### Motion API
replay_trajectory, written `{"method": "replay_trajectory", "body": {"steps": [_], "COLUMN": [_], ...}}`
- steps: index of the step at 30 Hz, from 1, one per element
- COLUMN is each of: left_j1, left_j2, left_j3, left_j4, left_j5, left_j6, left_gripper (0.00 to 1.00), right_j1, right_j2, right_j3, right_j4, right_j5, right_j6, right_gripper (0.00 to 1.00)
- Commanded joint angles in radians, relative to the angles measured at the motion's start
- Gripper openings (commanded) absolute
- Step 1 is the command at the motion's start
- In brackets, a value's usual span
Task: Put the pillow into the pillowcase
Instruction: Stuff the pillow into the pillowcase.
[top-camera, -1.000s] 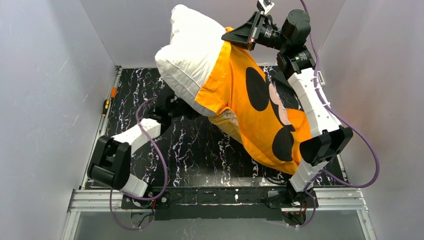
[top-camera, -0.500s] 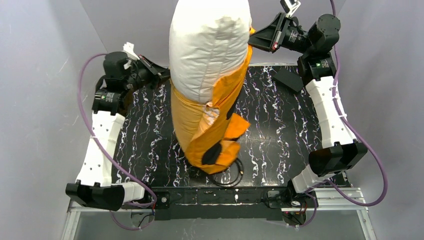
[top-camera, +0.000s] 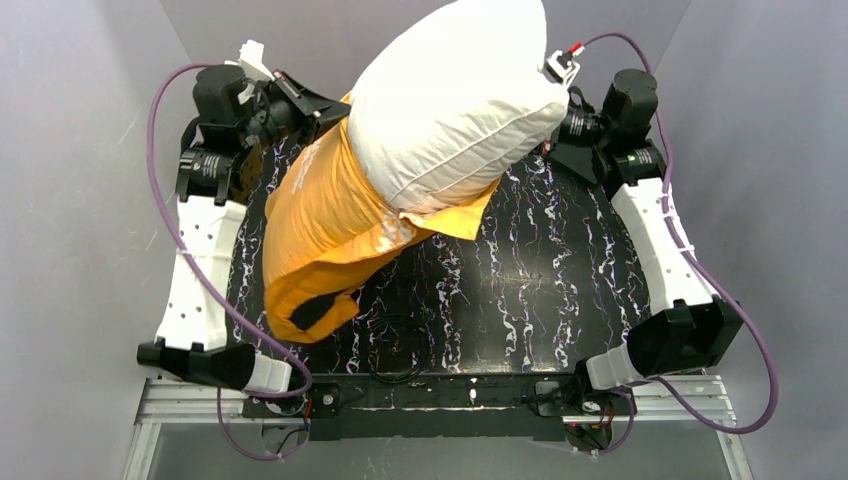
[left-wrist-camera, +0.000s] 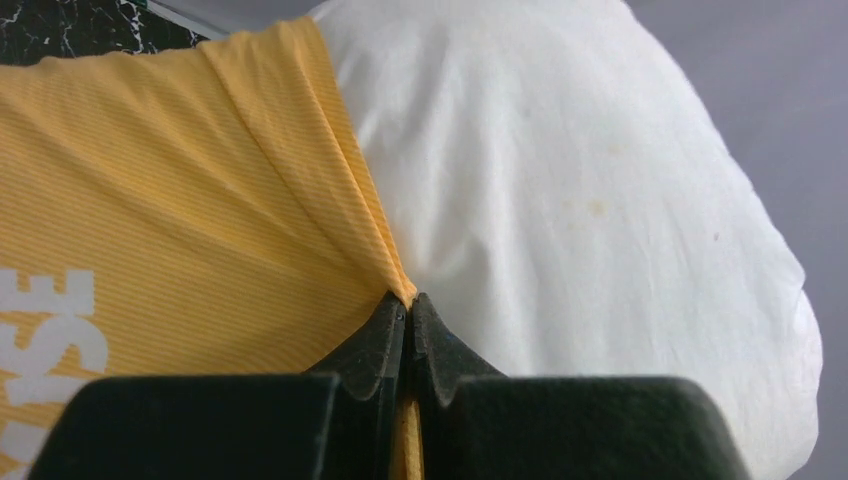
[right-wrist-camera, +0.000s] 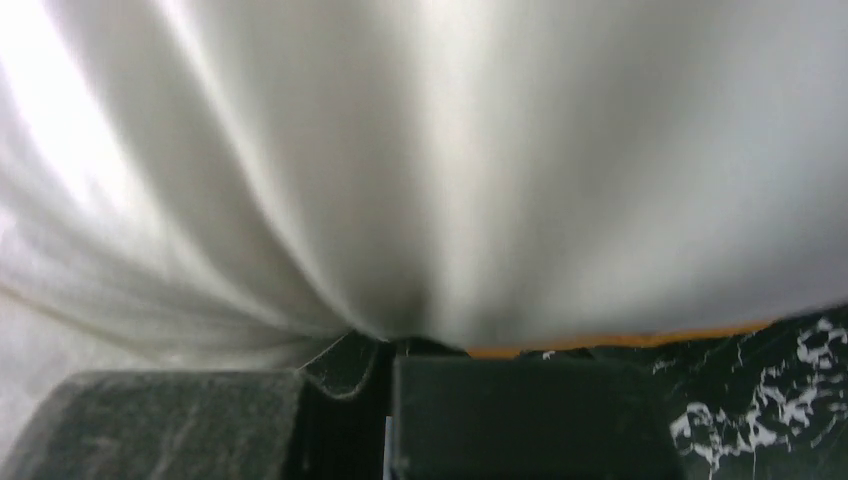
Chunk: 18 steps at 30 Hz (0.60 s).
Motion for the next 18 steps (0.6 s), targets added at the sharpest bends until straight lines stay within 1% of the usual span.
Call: {"method": "replay_trajectory", "body": {"steps": [1, 5, 8, 10, 12, 15, 17, 18], "left_j1": [-0.105, -0.183, -0.225, -0.247, -0.267, -0.269, -0.270, -0.270], "left_j2": [0.068, 0.178, 0.233, 0.239, 0.210, 0.116, 0.026, -0.010], "left_j3": [0.213, 0.338, 0.362, 0.343, 0.249, -0.002, -0.214, -0.311], "left_j4": [0.237, 0.223, 0.214, 0.180, 0.138, 0.139, 0.154, 0.167], "left_j5": [0.137, 0.155, 0.186, 0.185, 0.150, 0.104, 0.052, 0.018], "left_j6": [-0.003, 0.063, 0.095, 0.147, 0.206, 0.226, 0.227, 0.218], "left_gripper": [0.00, 0.00, 0.00, 0.00, 0.00, 0.00, 0.00, 0.00], "right_j1": [0.025, 0.029, 0.038, 0.039, 0.040, 0.039, 0.040, 0.040], "right_j2": [-0.100, -0.134, -0.167, -0.193, -0.219, -0.239, -0.250, -0.251], "right_j3": [-0.031, -0.085, -0.169, -0.257, -0.375, -0.468, -0.503, -0.511], "right_j4": [-0.117, -0.406, -0.591, -0.683, -0.696, -0.694, -0.691, -0.712], "right_j5": [-0.036, 0.036, 0.130, 0.227, 0.318, 0.409, 0.479, 0.520], "right_j6": [-0.219, -0.476, -0.656, -0.735, -0.717, -0.652, -0.600, -0.592], "right_gripper": [0.01, 0.01, 0.01, 0.01, 0.01, 0.01, 0.08, 0.18]}}
